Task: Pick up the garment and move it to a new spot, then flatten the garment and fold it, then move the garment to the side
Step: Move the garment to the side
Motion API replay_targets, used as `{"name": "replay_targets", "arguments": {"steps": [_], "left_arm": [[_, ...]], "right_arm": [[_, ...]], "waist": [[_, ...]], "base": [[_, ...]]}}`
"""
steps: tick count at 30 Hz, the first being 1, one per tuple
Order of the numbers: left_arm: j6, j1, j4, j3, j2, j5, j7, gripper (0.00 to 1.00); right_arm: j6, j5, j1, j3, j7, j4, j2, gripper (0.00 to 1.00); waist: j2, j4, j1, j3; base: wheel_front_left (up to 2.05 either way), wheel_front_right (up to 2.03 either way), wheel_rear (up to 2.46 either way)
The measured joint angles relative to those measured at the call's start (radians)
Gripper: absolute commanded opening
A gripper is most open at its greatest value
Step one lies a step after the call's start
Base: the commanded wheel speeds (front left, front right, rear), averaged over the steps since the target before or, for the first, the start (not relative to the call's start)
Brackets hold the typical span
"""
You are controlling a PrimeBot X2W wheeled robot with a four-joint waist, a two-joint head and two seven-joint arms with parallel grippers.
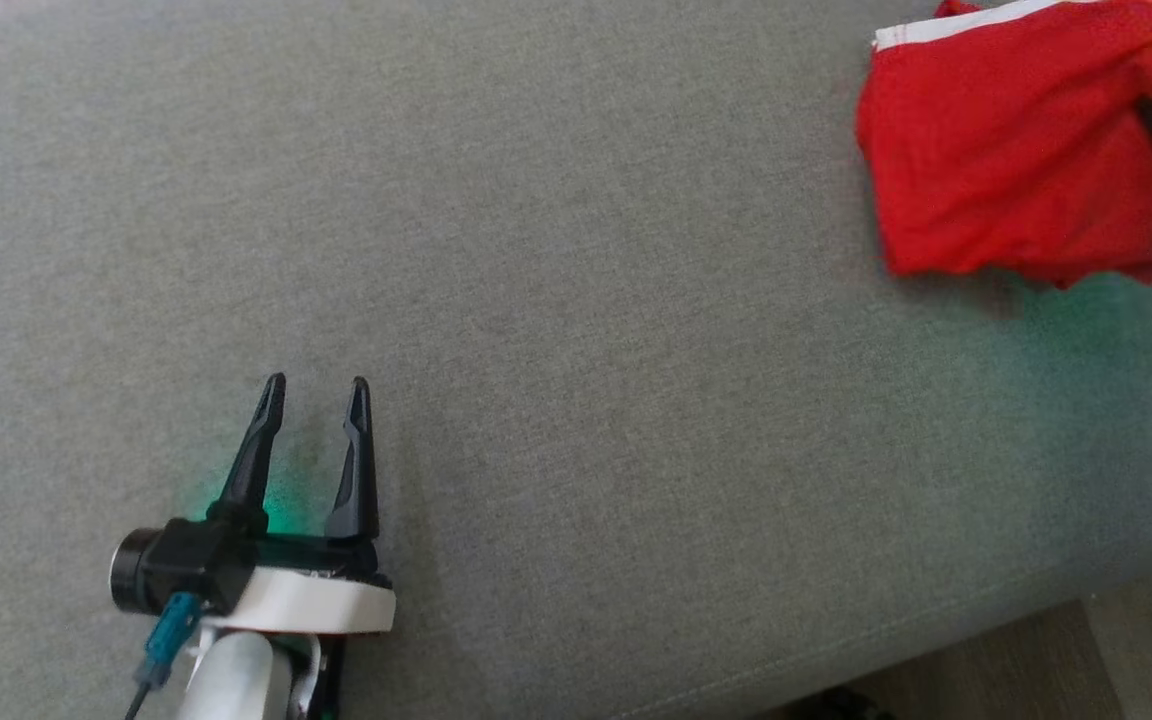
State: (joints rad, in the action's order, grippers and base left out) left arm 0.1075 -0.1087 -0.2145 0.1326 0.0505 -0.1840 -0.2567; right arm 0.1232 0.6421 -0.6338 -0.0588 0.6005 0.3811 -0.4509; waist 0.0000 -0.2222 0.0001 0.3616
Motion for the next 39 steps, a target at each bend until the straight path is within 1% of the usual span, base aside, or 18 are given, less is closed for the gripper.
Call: {"name": "replay_targets", "arguments": {"steps": [3, 9, 10, 11, 12, 13, 16, 17, 19, 21, 25, 29, 34, 37, 39], "left_arm": [[0.007, -0.006, 0.001, -0.001, 0.001, 0.0, 0.0, 1.0], [0.009, -0.015, 0.006, -0.001, 0.003, 0.009, 0.0, 1.0], [0.009, -0.015, 0.006, -0.001, 0.003, 0.009, 0.0, 1.0], [0.012, -0.015, 0.007, -0.002, 0.003, 0.009, 0.0, 1.0], [0.016, -0.015, 0.008, -0.004, 0.004, 0.009, 0.0, 1.0], [0.016, -0.015, 0.01, -0.004, 0.005, 0.009, 0.0, 1.0], [0.016, -0.015, 0.013, -0.006, 0.005, 0.009, 0.0, 1.0], [0.016, -0.015, 0.015, -0.008, 0.005, 0.009, 0.0, 1.0], [0.016, -0.014, 0.019, -0.009, 0.005, 0.009, 0.0, 1.0], [0.016, -0.012, 0.024, -0.011, 0.005, 0.009, 0.0, 1.0], [0.016, -0.001, 0.027, -0.021, 0.004, 0.009, 0.0, 1.0], [0.014, 0.025, 0.03, -0.037, 0.003, 0.008, 0.0, 1.0], [-0.015, 0.052, 0.023, -0.044, 0.001, -0.014, 0.0, 1.0], [-0.022, 0.063, 0.016, -0.043, 0.001, -0.019, 0.0, 1.0], [-0.034, 0.078, 0.008, -0.044, 0.001, -0.014, 0.0, 1.0]], "right_arm": [[0.0, -0.064, -0.009, 0.034, 0.017, 0.013, -0.003, 0.0], [0.0, -0.219, -0.073, 0.078, 0.024, 0.061, -0.01, 0.0], [0.0, -0.219, -0.073, 0.078, 0.024, 0.061, -0.01, 0.0], [0.0, -0.259, -0.084, 0.084, 0.021, 0.074, -0.016, 0.18], [0.0, -0.3, -0.093, 0.087, 0.014, 0.09, -0.025, 0.85], [0.0, -0.342, -0.099, 0.094, 0.009, 0.105, -0.035, 1.0], [0.0, -0.454, -0.108, 0.124, -0.01, 0.148, -0.051, 1.0], [0.0, -0.516, -0.108, 0.129, -0.037, 0.155, -0.061, 1.0], [0.0, -0.56, -0.112, 0.139, -0.075, 0.152, -0.062, 1.0], [0.0, -0.579, -0.113, 0.149, -0.123, 0.136, -0.056, 1.0], [0.0, -0.581, -0.109, 0.15, -0.216, 0.053, -0.014, 1.0], [0.0, -0.535, -0.049, 0.122, -0.301, -0.076, 0.03, 1.0], [0.0, -0.514, 0.122, 0.117, -0.402, -0.208, 0.095, 1.0], [0.0, -0.511, 0.239, 0.098, -0.477, -0.249, 0.131, 1.0], [0.0, -0.512, 0.309, 0.098, -0.533, -0.267, 0.169, 1.0]], "waist": [[0.0, 0.0, 0.0, 0.015], [0.0, 0.03, -0.0001, 0.034], [0.0, 0.03, -0.0001, 0.034], [0.0, 0.035, -0.0001, 0.037], [0.0, 0.04, -0.0001, 0.04], [0.0, 0.046, 0.0, 0.042], [0.0, 0.06, -0.0001, 0.042], [0.0, 0.065, -0.0001, 0.036], [0.0, 0.068, -0.0001, 0.028], [0.0, 0.07, -0.0001, 0.017], [0.0, 0.07, -0.0001, -0.01], [0.0, 0.071, -0.0002, -0.047], [0.0, 0.084, -0.0003, -0.097], [0.0, 0.101, -0.0003, -0.126], [0.0, 0.115, -0.0003, -0.144]], "base": [[0.0, 0.0, 0.0], [0.0, 0.0, 0.0], [0.0, 0.0, 0.0], [0.0, 0.0, 0.0], [0.0, 0.0, 0.0], [0.0, 0.0, 0.0], [0.0, 0.0, 0.0], [0.0, 0.0, 0.0], [0.0, 0.0, 0.0], [0.0, 0.0, 0.0], [0.0, 0.0, 0.0], [0.0, 0.0, 0.0], [0.0, 0.0, 0.0], [0.0, 0.0, 0.0], [0.0, 0.0, 0.0]]}}
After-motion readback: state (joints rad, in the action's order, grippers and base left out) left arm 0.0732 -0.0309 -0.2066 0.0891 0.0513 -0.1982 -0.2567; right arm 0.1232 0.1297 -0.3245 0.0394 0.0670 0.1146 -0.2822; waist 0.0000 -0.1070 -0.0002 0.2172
